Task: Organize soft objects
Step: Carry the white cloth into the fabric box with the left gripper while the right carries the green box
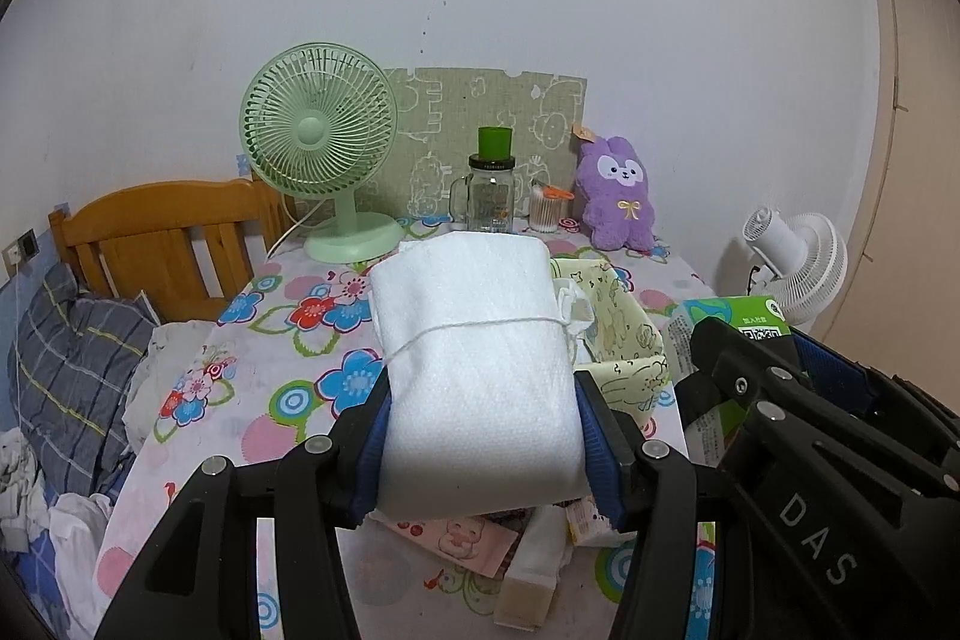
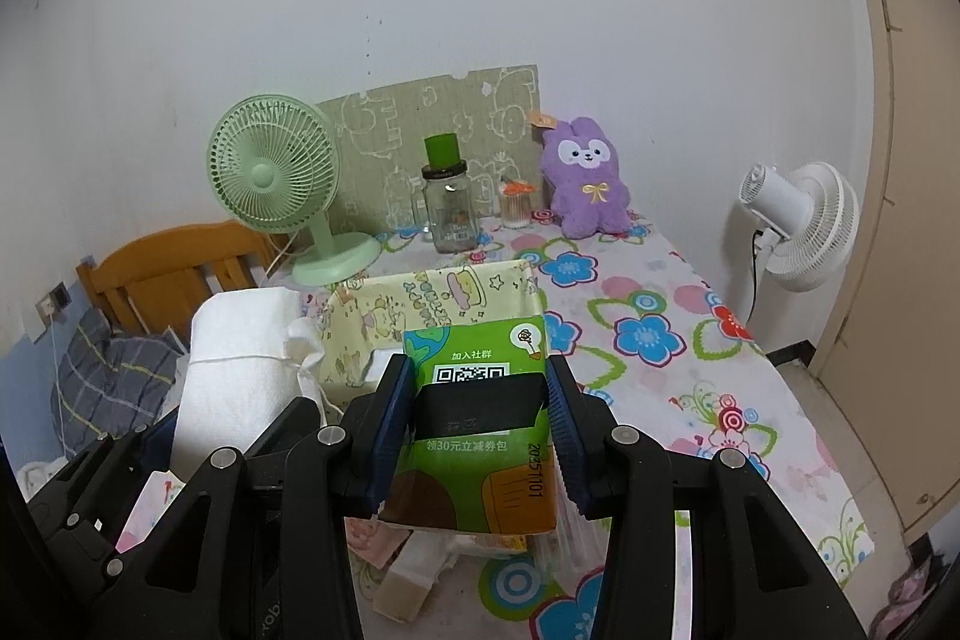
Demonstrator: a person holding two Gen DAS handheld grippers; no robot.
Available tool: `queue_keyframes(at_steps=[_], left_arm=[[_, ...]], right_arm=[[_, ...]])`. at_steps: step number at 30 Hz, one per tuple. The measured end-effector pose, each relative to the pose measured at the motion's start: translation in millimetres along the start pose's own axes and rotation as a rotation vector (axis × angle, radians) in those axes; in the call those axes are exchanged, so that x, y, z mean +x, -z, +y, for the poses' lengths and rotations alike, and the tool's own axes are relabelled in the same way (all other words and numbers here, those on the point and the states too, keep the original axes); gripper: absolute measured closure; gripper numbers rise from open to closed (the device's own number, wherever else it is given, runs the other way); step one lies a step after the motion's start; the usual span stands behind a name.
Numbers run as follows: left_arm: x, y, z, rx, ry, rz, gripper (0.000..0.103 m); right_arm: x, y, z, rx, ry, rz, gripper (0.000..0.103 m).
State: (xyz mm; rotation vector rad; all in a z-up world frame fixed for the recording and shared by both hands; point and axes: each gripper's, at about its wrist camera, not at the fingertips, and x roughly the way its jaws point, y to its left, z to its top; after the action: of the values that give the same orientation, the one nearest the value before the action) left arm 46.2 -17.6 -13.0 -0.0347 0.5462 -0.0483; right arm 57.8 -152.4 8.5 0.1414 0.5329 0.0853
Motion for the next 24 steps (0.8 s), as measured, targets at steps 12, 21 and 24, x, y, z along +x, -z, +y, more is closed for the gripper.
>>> queue_keyframes(at_steps=[12, 21, 24], left_arm=[[22, -13, 2, -0.007, 0.012, 0.014, 0.046], [44, -26, 2, -0.011, 0.011, 0.030, 0.046], [52, -30, 3, -0.016, 0.014, 0.035, 0.046]], right_arm=[[25, -13, 0, 0.007, -0.010, 0.006, 0.056], [54, -27, -1, 0.017, -0.019, 0.020, 0.056], [63, -33, -1, 0.017, -0.020, 0.023, 0.056]])
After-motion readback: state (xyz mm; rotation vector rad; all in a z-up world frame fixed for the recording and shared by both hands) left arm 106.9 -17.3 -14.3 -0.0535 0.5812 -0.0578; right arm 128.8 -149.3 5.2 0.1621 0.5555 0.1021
